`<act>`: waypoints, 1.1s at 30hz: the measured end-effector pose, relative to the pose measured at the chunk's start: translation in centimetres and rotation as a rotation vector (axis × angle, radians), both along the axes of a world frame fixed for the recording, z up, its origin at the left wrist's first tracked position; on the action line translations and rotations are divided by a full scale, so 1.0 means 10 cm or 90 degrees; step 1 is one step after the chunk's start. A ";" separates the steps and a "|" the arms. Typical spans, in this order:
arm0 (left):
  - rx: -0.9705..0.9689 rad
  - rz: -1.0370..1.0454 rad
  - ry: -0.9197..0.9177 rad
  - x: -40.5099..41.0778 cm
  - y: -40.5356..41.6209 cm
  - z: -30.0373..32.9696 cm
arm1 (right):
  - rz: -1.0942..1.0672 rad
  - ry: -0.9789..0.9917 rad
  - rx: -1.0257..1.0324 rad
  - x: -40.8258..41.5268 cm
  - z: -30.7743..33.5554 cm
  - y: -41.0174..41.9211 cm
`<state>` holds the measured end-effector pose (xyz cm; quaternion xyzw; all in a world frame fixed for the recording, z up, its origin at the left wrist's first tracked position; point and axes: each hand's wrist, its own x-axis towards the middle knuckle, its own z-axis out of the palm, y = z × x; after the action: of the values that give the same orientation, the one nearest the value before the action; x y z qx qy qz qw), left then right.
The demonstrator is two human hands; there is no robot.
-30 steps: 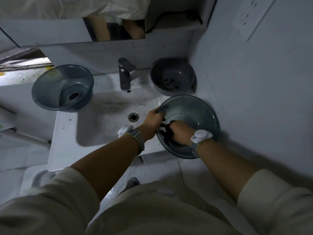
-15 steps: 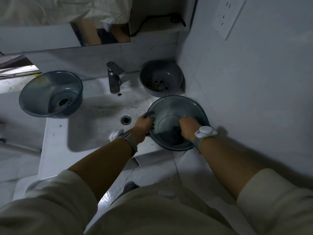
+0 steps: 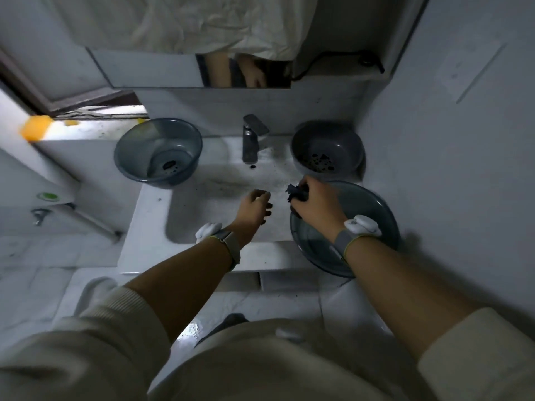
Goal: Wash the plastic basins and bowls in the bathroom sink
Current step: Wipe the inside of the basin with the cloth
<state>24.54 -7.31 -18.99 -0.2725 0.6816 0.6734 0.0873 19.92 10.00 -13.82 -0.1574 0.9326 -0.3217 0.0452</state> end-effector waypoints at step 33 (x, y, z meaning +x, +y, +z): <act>0.178 0.362 -0.073 0.11 -3.19 -0.18 | -0.006 -0.075 -0.045 -0.15 -0.33 -2.79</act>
<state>25.63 -39.25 -20.75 -0.4752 0.4732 0.7412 -0.0296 18.41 -17.92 -17.15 -0.1350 0.9172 -0.3632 0.0929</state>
